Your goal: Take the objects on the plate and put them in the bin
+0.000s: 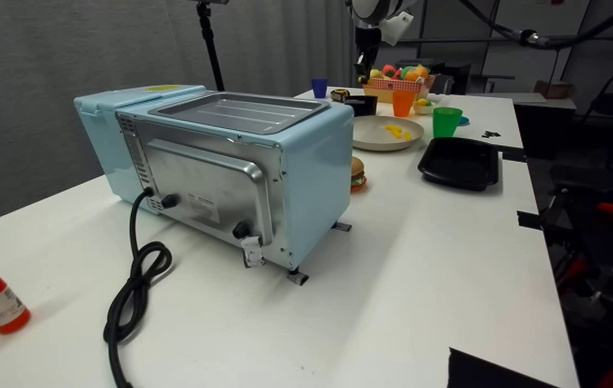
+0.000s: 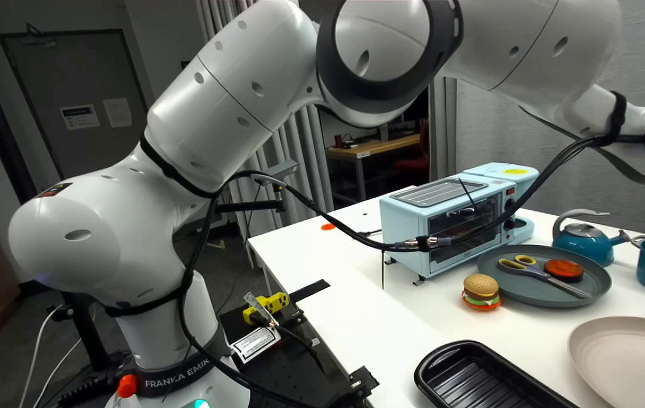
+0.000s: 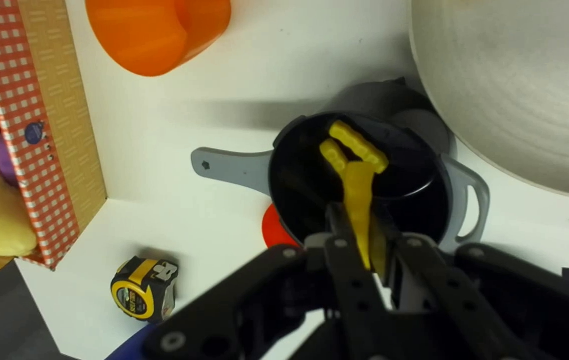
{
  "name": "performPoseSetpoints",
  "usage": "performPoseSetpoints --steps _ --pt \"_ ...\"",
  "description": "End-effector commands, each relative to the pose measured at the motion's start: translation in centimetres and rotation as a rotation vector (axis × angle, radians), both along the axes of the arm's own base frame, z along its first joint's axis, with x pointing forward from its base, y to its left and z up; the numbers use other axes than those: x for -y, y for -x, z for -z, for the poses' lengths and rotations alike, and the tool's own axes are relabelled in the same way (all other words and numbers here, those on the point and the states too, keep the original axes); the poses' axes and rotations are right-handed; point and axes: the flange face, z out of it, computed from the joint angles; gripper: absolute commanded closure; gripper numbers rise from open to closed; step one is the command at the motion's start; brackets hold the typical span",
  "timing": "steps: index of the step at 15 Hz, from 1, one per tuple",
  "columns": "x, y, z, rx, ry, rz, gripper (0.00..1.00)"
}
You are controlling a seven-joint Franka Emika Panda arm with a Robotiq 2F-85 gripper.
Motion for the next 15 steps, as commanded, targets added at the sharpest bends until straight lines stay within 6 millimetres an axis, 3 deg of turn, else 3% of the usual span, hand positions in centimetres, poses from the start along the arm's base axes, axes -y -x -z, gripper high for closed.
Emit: performPoseSetpoints --steps 1,2,7,10,15 --pt "0.9 -1.0 0.3 0.011 0.027 0.005 0.58" --pt "0.9 -1.1 0.5 0.009 0.028 0.000 0.57" --pt "0.7 -1.7 0.9 0.012 0.032 -0.017 0.21" --pt "0.2 -1.8 0.1 0.023 0.026 -0.030 0.01" --pt "-2.0 -1.6 -1.2 0.021 -0.003 -0.077 0.00"
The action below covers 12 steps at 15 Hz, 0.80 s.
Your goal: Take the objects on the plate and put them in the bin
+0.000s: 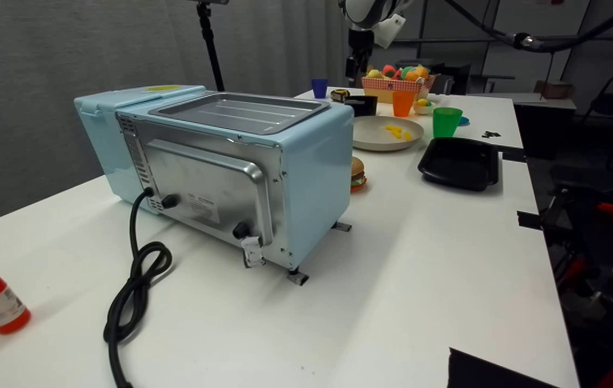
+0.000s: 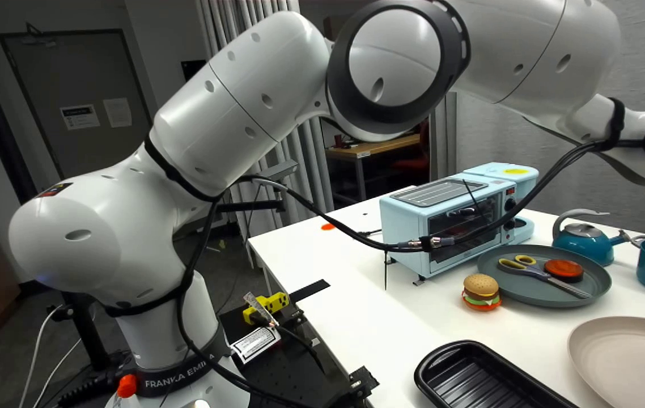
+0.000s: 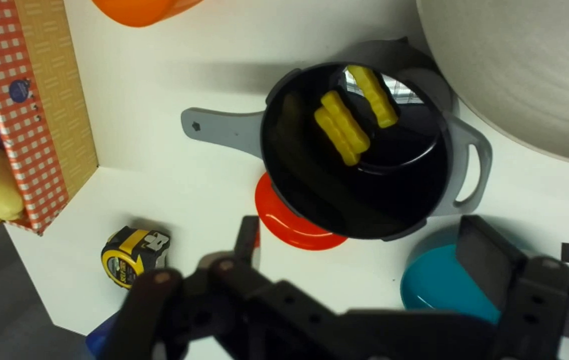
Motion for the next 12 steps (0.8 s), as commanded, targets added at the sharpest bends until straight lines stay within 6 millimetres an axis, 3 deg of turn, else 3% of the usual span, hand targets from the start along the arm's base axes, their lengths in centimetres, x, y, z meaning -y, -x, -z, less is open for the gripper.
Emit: performPoseSetpoints --steps 1,7,12 --pt "-2.0 0.4 -1.6 -0.008 -0.031 -0.060 0.00" --pt "-5.5 2.7 -3.9 -0.039 -0.105 -0.127 0.00" --pt "-7.5 6.7 -6.5 -0.072 -0.137 -0.183 0.00"
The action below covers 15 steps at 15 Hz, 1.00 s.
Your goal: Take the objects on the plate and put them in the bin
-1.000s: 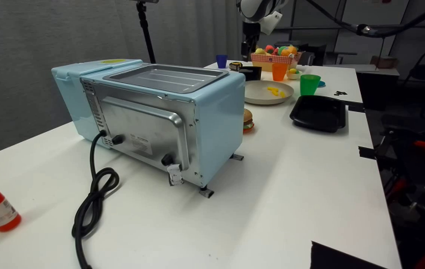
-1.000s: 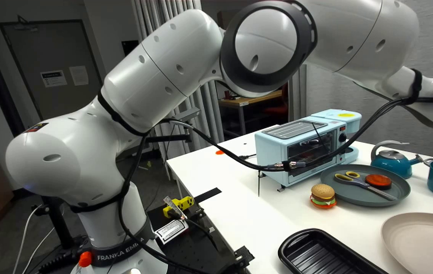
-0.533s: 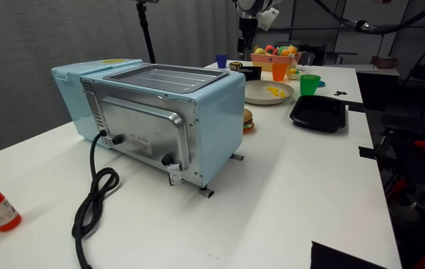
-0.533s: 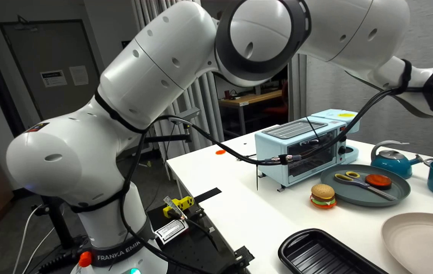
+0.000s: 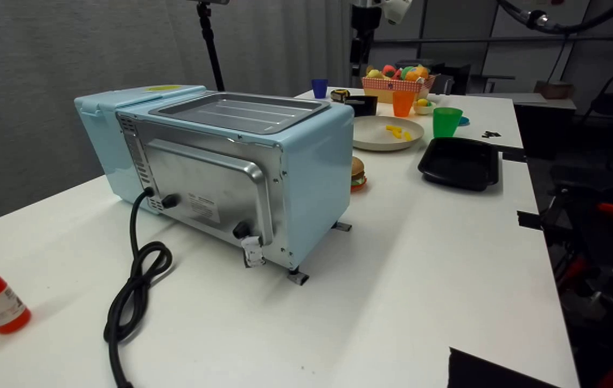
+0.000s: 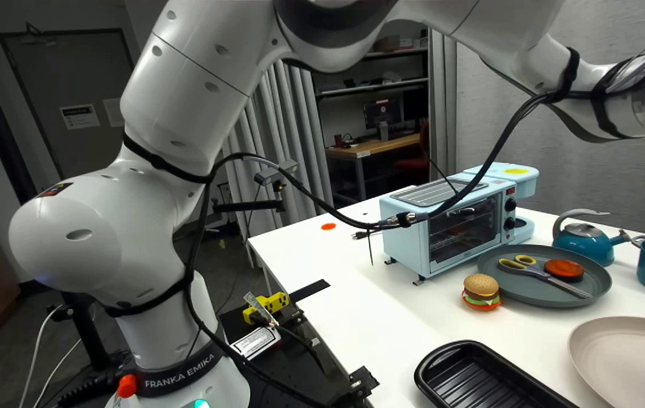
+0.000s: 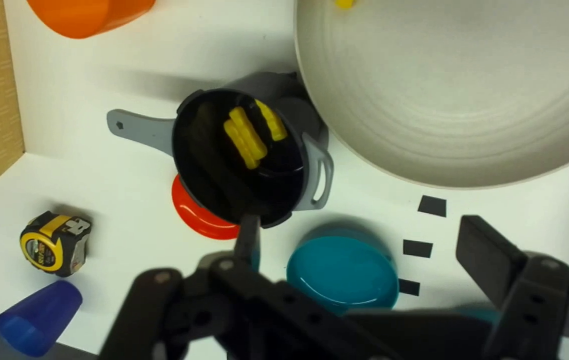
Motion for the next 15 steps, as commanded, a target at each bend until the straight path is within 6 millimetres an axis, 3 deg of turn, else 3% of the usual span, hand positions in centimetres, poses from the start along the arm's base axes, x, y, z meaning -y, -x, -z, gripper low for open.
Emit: performPoseSetpoints --steps 1,4,5,8,15 --pt "-2.0 4.3 -2.5 -0.020 -0.035 -0.067 0.00" --pt "-3.2 7.3 -4.0 -0.043 -0.050 -0.117 0.00" --pt "-1.9 4.2 -2.5 -0.049 -0.030 -0.070 0.00" --pt "-2.7 6.1 -3.6 -0.062 -0.040 -0.090 0.00" --pt "-3.0 6.6 -3.5 -0.068 -0.046 -0.094 0.00"
